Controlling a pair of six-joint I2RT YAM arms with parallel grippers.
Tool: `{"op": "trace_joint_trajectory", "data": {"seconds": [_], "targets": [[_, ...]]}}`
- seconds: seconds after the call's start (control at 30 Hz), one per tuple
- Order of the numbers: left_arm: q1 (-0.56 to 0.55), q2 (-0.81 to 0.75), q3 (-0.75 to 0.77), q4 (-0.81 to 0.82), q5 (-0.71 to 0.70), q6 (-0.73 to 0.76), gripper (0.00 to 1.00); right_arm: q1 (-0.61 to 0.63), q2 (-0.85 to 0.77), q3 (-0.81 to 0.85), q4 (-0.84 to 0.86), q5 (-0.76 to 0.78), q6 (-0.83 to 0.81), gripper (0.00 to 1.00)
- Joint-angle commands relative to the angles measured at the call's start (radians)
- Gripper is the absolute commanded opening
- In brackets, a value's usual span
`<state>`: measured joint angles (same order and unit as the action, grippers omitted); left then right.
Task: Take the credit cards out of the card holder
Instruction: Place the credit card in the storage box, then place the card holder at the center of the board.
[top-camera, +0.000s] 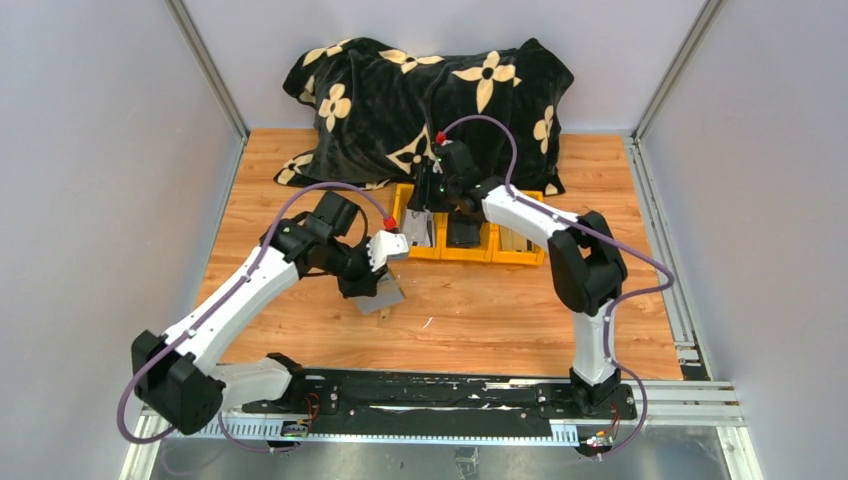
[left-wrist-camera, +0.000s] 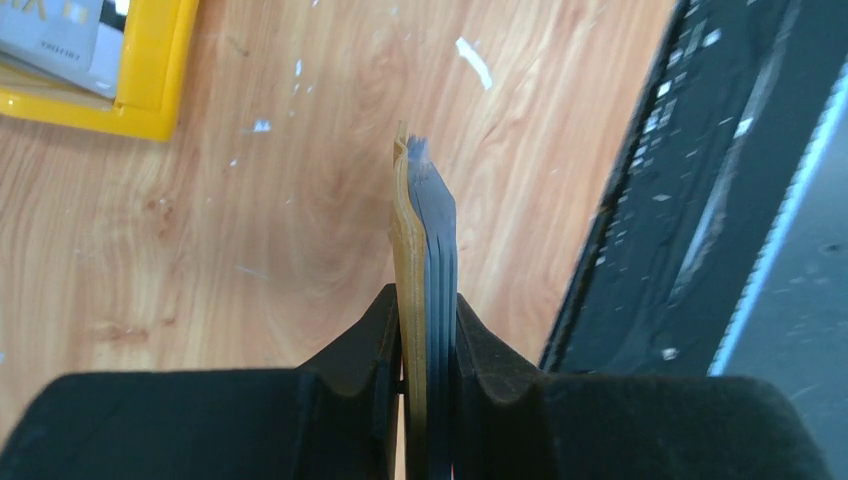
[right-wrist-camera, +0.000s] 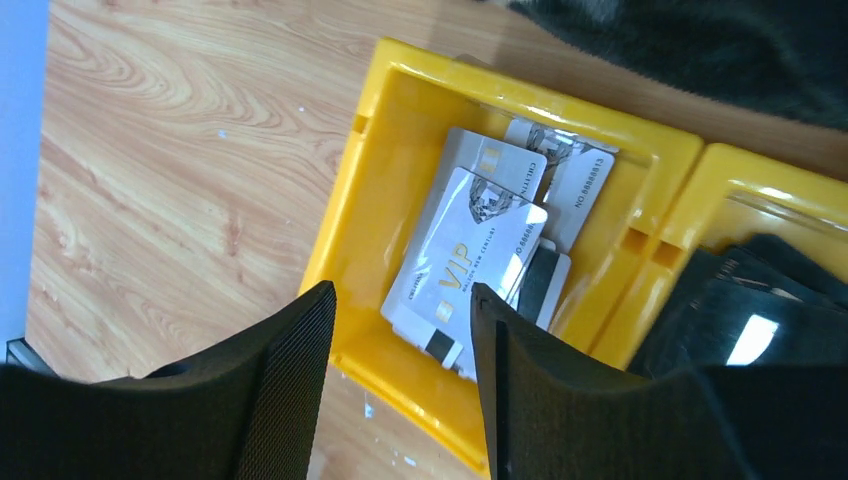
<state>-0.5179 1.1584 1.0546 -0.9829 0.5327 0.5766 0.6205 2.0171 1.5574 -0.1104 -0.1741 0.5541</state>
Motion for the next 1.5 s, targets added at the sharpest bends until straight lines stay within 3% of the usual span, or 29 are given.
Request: {"op": "trace_joint_trajectory", "data": {"seconds": [0.0,0.1,0.23,0.37,0.5,0.67,0.93,1.03,1.17,1.27,1.47], "targets": [[-0.028,0.071,0.014,0.011,-0.183,0.173,0.02,0.011,-0.168,-0.043,-0.044,0.071,-0.078,0.57],[-0.032,0.12,-0.013,0.072,-0.279,0.205,0.05,0.009,-0.278,-0.095,-0.044,0.075,-0.091,0.59],[-0.037,0.174,-0.056,0.154,-0.355,0.25,0.2,0.005,-0.403,-0.182,-0.038,0.08,-0.097,0.61],[-0.038,0.219,-0.114,0.229,-0.421,0.303,0.29,-0.025,-0.521,-0.278,-0.027,0.074,-0.093,0.62],[-0.038,0.26,-0.186,0.378,-0.546,0.333,0.3,-0.072,-0.626,-0.355,-0.033,0.081,-0.092,0.63],[-0.04,0.287,-0.277,0.629,-0.729,0.324,0.24,-0.104,-0.69,-0.432,-0.043,0.086,-0.088,0.63],[-0.042,0.308,-0.352,0.836,-0.863,0.353,0.21,-0.111,-0.73,-0.524,-0.046,0.1,-0.072,0.64],[-0.049,0.305,-0.353,0.794,-0.86,0.328,0.27,-0.111,-0.736,-0.542,-0.046,0.096,-0.065,0.65],[-0.055,0.254,-0.331,0.631,-0.747,0.23,0.52,-0.114,-0.755,-0.558,-0.047,0.102,-0.065,0.65],[-0.054,0.196,-0.317,0.527,-0.624,0.158,0.61,-0.119,-0.765,-0.564,-0.051,0.102,-0.066,0.65],[-0.054,0.12,-0.346,0.45,-0.449,0.112,0.63,-0.124,-0.788,-0.58,-0.06,0.109,-0.065,0.66]]}}
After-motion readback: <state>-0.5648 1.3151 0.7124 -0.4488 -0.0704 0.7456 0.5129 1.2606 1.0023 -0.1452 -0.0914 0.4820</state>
